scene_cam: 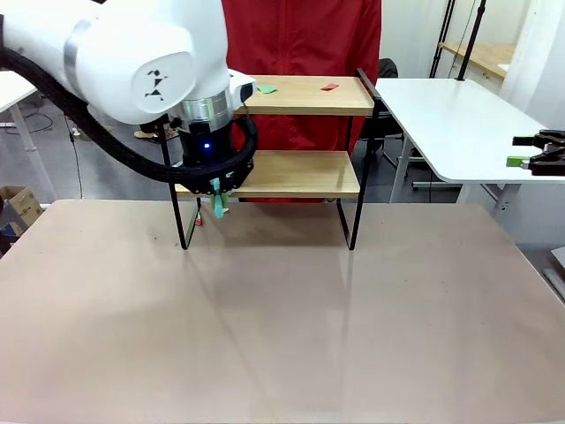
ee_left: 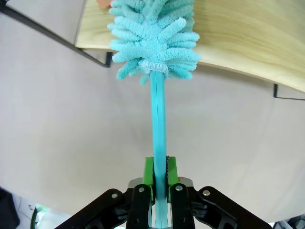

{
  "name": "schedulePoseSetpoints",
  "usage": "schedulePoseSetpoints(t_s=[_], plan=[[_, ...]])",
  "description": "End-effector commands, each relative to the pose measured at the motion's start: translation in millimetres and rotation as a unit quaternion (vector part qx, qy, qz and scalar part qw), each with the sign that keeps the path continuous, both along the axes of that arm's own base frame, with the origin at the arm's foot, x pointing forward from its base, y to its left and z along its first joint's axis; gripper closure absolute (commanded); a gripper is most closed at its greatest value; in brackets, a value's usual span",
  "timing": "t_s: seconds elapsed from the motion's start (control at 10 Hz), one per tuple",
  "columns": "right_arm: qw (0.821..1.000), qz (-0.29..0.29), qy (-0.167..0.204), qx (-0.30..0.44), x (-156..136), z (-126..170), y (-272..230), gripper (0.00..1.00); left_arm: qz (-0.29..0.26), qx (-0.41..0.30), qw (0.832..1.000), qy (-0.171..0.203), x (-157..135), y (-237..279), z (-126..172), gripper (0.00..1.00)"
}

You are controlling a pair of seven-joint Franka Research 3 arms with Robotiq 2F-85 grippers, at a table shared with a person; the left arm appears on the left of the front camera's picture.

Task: Clean the shelf.
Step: Clean the specific section of the Shelf indicated by the human with the Duster.

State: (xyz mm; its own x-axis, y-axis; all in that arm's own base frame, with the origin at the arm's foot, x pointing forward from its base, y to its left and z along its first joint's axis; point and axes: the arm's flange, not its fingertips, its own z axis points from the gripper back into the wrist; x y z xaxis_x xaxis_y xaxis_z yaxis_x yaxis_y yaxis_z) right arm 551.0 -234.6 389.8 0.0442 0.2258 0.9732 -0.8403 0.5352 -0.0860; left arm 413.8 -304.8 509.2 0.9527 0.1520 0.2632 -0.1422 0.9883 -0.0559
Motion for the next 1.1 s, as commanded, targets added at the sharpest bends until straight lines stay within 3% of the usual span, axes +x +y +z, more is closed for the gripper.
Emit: schedulePoseSetpoints(t_s=[0.0, 0.3, 0.5, 0.6, 0.7, 1.0], plan=[[1.000, 0.002, 0.000, -0.002, -2, 2, 2, 0.00, 0.031, 0.037, 0.999, -0.021, -12, 23, 0, 0.87], [1.000, 0.002, 0.000, -0.002, -2, 2, 2, 0.00, 0.075, 0.102, 0.990, -0.056, -30, 31, 10, 0.87], [1.000, 0.002, 0.000, -0.002, -2, 2, 2, 0.00, 0.067, 0.108, 0.988, -0.090, -43, 20, 21, 0.87], [1.000, 0.002, 0.000, -0.002, -2, 2, 2, 0.00, 0.041, 0.076, 0.990, -0.111, -52, 8, 30, 0.87], [1.000, 0.002, 0.000, -0.002, -2, 2, 2, 0.00, 0.049, 0.096, 0.992, -0.069, -36, 22, 19, 0.87], [1.000, 0.002, 0.000, -0.002, -2, 2, 2, 0.00, 0.049, 0.096, 0.992, -0.069, -36, 22, 19, 0.87]])
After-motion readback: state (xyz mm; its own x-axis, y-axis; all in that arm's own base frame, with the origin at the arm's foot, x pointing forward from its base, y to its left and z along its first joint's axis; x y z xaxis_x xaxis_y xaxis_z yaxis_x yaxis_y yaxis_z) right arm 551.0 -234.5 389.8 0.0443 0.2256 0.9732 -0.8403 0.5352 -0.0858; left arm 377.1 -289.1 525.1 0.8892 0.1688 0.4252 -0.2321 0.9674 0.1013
